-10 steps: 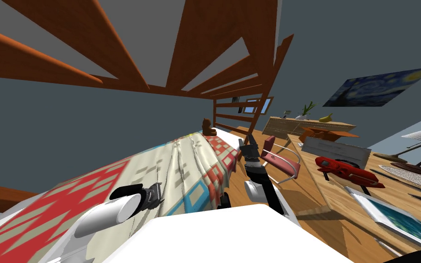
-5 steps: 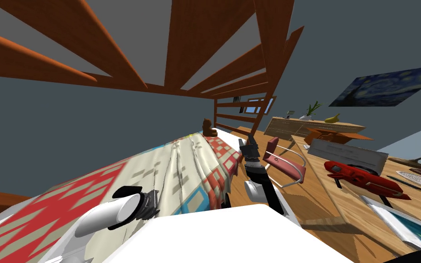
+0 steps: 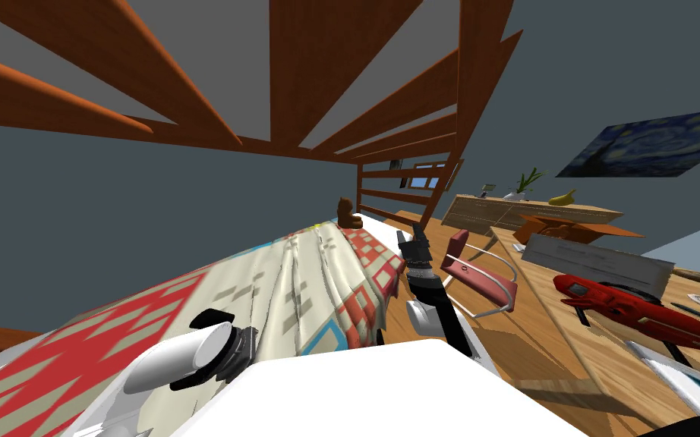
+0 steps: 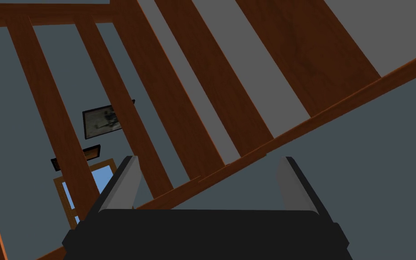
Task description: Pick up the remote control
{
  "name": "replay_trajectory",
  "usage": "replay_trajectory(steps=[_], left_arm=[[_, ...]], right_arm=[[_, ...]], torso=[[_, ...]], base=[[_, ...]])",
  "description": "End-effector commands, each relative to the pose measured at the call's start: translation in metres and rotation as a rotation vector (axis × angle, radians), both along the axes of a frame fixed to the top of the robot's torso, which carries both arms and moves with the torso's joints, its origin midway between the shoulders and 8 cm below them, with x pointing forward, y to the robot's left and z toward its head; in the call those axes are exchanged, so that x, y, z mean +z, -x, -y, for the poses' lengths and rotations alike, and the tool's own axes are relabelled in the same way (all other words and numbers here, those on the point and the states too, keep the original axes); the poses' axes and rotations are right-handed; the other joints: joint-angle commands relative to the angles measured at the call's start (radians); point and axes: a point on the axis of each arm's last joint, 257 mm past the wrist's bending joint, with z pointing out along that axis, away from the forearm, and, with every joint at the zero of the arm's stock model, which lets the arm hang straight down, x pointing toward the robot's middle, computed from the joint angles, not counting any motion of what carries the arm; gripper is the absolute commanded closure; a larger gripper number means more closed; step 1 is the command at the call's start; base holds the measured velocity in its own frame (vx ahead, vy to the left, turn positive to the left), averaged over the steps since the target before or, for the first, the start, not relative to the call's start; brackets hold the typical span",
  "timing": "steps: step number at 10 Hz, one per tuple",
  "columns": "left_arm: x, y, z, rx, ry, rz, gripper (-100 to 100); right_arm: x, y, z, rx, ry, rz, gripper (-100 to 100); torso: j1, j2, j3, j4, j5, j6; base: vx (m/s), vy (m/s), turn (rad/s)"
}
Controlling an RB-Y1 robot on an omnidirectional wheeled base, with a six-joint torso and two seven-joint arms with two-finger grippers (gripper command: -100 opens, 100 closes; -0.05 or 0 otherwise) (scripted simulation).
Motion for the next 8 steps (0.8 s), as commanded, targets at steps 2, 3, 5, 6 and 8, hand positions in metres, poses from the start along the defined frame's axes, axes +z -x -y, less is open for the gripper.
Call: replay_trajectory(steps=[2,3,5,6,8], left_arm=[[-0.003,0.021,-0.005,0.018,0.013,-0.073,-100],[-0.003,0.016,-0.003,0.014,0.010,-0.057,-100],[-0.010,0.016,-0.004,0.017,0.011,-0.060,-100],[-0.015,0.015,-0.005,0.018,0.011,-0.060,-100],[-0.025,0.014,-0.007,0.020,0.010,-0.060,-100]], right_arm=[[0.000,0.000,0.000,0.000,0.000,0.000,0],[0.000,0.000,0.000,0.000,0.000,0.000,0],[0.000,0.000,0.000,0.000,0.000,0.000,0],[0.000,0.000,0.000,0.000,0.000,0.000,0],[0.000,0.000,0.000,0.000,0.000,0.000,0]], torso=[[0.000,0.000,0.000,0.000,0.000,0.000],[0.000,0.000,0.000,0.000,0.000,0.000],[0.000,0.004,0.002,0.001,0.000,0.000],[0.000,0.005,0.003,0.001,0.000,0.000],[0.000,0.006,0.003,0.001,0.000,0.000]], base=[[0.081,-0.003,0.017],[0.035,0.001,0.002],[0.002,-0.002,-0.005],[-0.011,-0.009,-0.014],[-0.012,-0.010,-0.010]])
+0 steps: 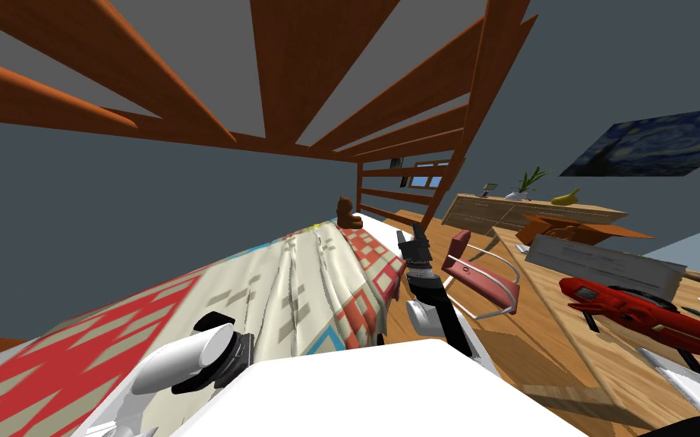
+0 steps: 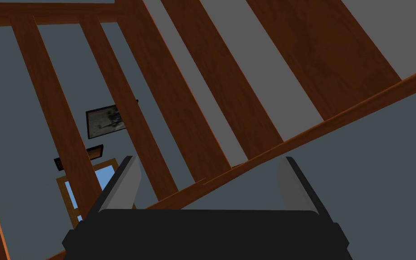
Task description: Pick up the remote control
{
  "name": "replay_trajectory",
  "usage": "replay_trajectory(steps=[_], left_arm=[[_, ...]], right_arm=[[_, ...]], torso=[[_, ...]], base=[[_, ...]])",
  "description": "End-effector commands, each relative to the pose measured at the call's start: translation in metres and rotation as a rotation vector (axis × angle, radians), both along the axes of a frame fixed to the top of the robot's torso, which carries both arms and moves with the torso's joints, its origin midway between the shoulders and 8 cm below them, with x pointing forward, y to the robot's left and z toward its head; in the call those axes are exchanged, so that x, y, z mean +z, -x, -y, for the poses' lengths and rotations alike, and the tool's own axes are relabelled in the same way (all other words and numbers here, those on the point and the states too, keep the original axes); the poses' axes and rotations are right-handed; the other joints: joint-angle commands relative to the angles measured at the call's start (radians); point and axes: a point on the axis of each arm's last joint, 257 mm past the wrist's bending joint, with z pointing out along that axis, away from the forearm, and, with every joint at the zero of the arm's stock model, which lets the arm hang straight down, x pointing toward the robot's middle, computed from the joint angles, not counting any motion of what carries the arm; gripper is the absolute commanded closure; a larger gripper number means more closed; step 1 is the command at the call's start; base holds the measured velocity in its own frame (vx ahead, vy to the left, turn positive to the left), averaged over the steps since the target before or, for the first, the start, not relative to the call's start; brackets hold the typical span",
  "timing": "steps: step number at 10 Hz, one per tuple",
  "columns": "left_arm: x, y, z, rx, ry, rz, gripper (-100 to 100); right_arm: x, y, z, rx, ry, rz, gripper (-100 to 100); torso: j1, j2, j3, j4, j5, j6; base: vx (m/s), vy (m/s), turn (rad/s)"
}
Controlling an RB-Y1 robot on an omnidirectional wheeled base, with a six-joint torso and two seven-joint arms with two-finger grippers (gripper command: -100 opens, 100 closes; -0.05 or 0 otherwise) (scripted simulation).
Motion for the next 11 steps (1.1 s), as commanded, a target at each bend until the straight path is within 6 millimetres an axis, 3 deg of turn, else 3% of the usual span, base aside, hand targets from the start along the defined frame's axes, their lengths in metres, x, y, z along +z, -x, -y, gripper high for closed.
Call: replay_trajectory(steps=[1,2,3,7,8,9,11], left_arm=[[-0.006,-0.002,-0.002,0.000,-0.001,0.001,-100],[-0.004,0.000,-0.001,0.001,0.000,0.000,-100],[-0.005,-0.001,-0.001,0.000,-0.001,0.002,100],[-0.005,-0.001,-0.001,0.000,0.000,0.001,100],[-0.005,0.000,-0.001,0.000,0.000,0.001,0],[0.004,-0.001,0.000,-0.001,0.000,0.001,100],[0.013,0.001,0.002,-0.004,0.000,0.000,100]], right_arm=[[0.000,0.000,0.000,0.000,0.000,0.000,0],[0.000,0.000,0.000,0.000,0.000,0.000,0],[0.000,0.000,0.000,0.000,0.000,0.000,0],[0.000,0.000,0.000,0.000,0.000,0.000,0],[0.000,0.000,0.000,0.000,0.000,0.000,0],[0.000,0.000,0.000,0.000,0.000,0.000,0],[0.000,0.000,0.000,0.000,0.000,0.000,0]], torso=[[0.000,0.000,0.000,0.000,0.000,0.000],[0.000,0.000,0.000,0.000,0.000,0.000],[0.000,0.000,0.000,0.000,0.000,0.000],[0.001,-0.001,-0.001,0.000,0.000,0.000],[0.001,-0.001,-0.001,0.000,0.000,0.000],[0.001,-0.001,-0.001,0.000,0.000,0.000],[0.001,-0.002,-0.001,0.000,0.000,0.000]], base=[[-0.011,-0.009,-0.005],[-0.005,-0.004,0.000],[0.000,0.000,0.000],[0.000,0.000,0.000],[0.000,0.000,0.000],[0.008,0.008,0.013],[0.015,0.012,0.012]])
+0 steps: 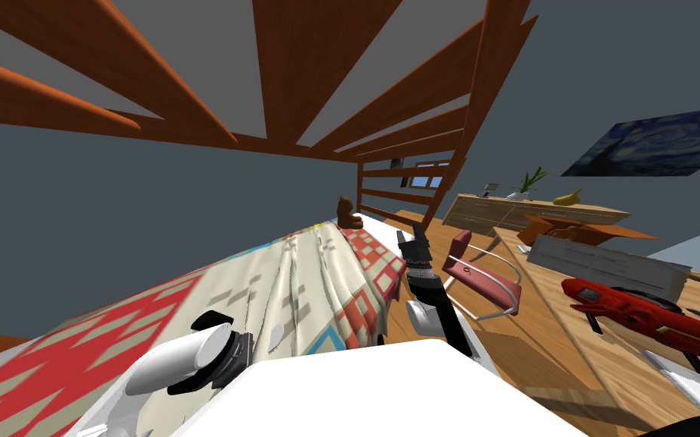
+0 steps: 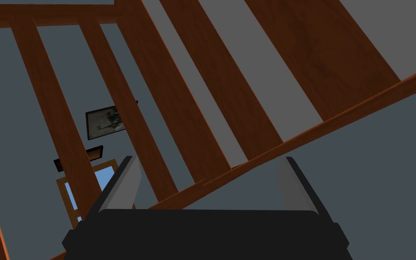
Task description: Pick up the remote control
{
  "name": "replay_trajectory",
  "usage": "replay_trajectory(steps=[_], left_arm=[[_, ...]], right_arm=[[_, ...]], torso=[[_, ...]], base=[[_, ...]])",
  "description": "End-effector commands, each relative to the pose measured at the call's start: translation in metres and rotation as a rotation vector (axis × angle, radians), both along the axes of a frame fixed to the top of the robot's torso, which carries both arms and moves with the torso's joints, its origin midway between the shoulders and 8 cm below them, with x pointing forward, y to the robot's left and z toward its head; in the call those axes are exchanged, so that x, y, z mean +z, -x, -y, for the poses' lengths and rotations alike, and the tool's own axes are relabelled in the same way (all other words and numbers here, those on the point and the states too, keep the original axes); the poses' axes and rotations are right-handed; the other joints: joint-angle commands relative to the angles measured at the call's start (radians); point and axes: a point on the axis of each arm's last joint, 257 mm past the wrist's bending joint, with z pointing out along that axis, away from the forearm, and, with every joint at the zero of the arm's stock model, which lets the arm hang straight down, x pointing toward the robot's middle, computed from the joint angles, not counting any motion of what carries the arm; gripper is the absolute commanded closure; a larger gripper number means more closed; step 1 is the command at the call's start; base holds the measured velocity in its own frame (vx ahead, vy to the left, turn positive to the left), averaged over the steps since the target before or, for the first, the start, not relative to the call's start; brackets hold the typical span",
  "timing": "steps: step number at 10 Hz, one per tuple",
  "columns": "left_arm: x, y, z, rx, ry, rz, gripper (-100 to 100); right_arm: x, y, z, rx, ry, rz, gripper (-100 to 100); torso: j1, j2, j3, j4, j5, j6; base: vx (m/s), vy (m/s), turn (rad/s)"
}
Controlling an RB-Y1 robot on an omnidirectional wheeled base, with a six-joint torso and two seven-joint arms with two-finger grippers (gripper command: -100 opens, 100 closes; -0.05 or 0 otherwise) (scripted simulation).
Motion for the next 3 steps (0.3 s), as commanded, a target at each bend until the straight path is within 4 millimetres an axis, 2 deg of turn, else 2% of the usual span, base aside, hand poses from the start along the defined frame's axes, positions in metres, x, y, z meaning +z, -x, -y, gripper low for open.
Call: replay_trajectory(steps=[1,2,3], left_arm=[[0.0075,0.0016,0.0011,-0.002,0.000,-0.003,100],[0.0054,0.0015,0.0007,-0.001,0.000,-0.001,100],[0.0061,0.0020,0.0008,-0.001,0.000,-0.002,0]], right_arm=[[0.0000,0.0000,0.0000,0.000,0.000,0.000,0],[0.0000,0.0000,0.0000,0.000,0.000,0.000,0],[0.0000,0.0000,0.0000,0.000,0.000,0.000,0]], torso=[[0.000,0.000,0.000,0.000,0.000,0.000],[0.000,0.000,0.000,0.000,0.000,0.000],[0.000,0.000,0.000,0.000,0.000,0.000]], base=[[0.013,0.012,0.009],[0.005,0.006,0.001],[0.000,0.000,0.000]])
